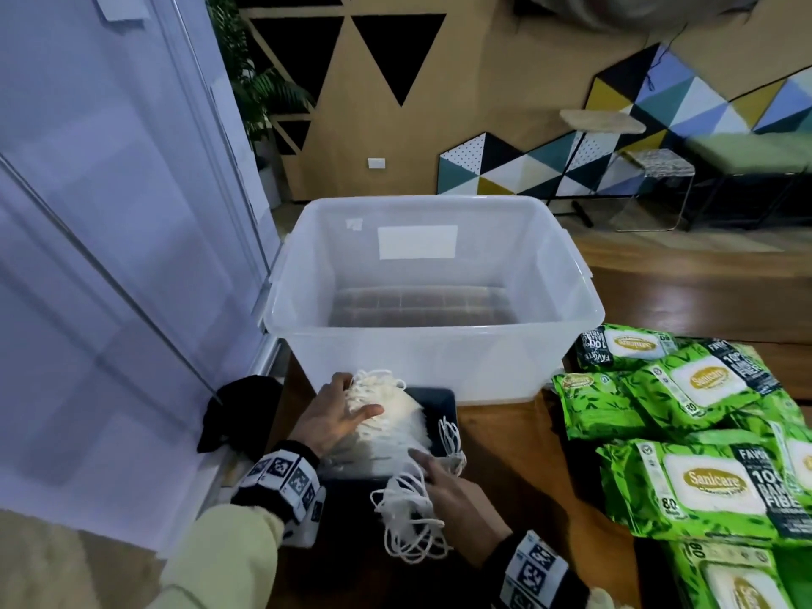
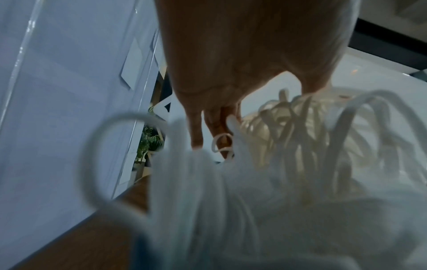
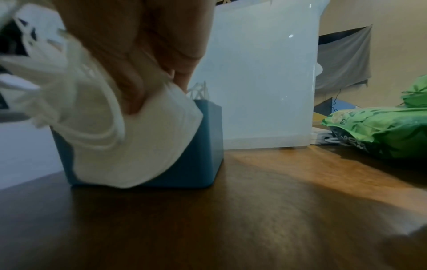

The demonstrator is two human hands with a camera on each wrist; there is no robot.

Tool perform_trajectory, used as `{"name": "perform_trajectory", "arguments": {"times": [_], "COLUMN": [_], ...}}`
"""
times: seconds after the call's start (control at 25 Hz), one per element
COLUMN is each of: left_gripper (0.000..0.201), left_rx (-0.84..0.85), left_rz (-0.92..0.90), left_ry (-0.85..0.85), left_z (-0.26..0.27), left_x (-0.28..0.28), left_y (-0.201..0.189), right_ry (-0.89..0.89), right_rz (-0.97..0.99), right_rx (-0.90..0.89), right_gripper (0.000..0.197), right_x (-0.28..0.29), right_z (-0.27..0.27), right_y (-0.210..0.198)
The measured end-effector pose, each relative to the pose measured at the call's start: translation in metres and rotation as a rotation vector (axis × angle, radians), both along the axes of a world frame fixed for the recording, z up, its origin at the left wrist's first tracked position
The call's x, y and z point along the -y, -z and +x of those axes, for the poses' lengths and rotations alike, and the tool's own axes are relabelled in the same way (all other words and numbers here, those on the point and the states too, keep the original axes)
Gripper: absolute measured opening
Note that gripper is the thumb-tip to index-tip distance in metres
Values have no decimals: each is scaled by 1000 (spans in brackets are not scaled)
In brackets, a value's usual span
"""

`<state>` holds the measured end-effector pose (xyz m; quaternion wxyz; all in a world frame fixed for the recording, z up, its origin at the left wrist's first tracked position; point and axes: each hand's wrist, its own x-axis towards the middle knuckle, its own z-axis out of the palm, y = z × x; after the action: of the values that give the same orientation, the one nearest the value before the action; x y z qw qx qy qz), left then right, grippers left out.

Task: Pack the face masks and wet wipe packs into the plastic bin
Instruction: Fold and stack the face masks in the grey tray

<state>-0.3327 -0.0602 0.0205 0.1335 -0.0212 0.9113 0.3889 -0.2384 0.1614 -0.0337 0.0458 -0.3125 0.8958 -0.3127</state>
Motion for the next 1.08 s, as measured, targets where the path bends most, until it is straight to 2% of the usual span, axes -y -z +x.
{"name": "perform_trajectory", "arguments": {"times": [0.04, 0.12, 0.2, 0.32, 0.4, 0.48, 0.6, 0.64, 0.84, 0.92, 1.0, 1.08], "left_gripper": [118, 116, 118, 147, 154, 150, 118, 113, 143, 143, 134, 134], "left_rx": [-8, -35, -19, 115, 134, 135, 171, 169, 7, -69, -115, -146], "left_rz": [18, 1, -121, -287, -280, -198, -32, -29, -295, -371, -381, -350], "left_ry": [7, 45, 146, 296, 329, 379, 438, 476, 711, 783, 766, 673], "left_z": [0, 1, 2, 9, 16, 29, 60, 71, 120, 135, 151, 163], "left_x": [3, 4, 0, -7, -13, -20, -37, -42, -68, -73, -78, -85], "left_y": [3, -1, -8, -12, -13, -14, -18, -18, -19, -14, -6, -3], "right_ry": [12, 71, 84, 121, 132, 159, 205, 215, 248, 250, 247, 246], "right_rz": [40, 14, 79, 163, 192, 222, 224, 228, 247, 250, 263, 275], "right_rx": [-39, 59, -17, -148, -149, -188, -187, -196, -166, -165, -158, -138], "right_gripper": [30, 24, 22, 25, 23, 13, 18, 18, 19, 21, 21, 20], "right_x": [-2, 0, 5, 2, -1, -8, -23, -28, -49, -54, -57, -58], "right_z": [-2, 5, 16, 35, 48, 63, 85, 94, 131, 140, 146, 149], "right_y": [3, 1, -1, 1, -4, -5, -7, -5, -5, -8, -11, -13]}}
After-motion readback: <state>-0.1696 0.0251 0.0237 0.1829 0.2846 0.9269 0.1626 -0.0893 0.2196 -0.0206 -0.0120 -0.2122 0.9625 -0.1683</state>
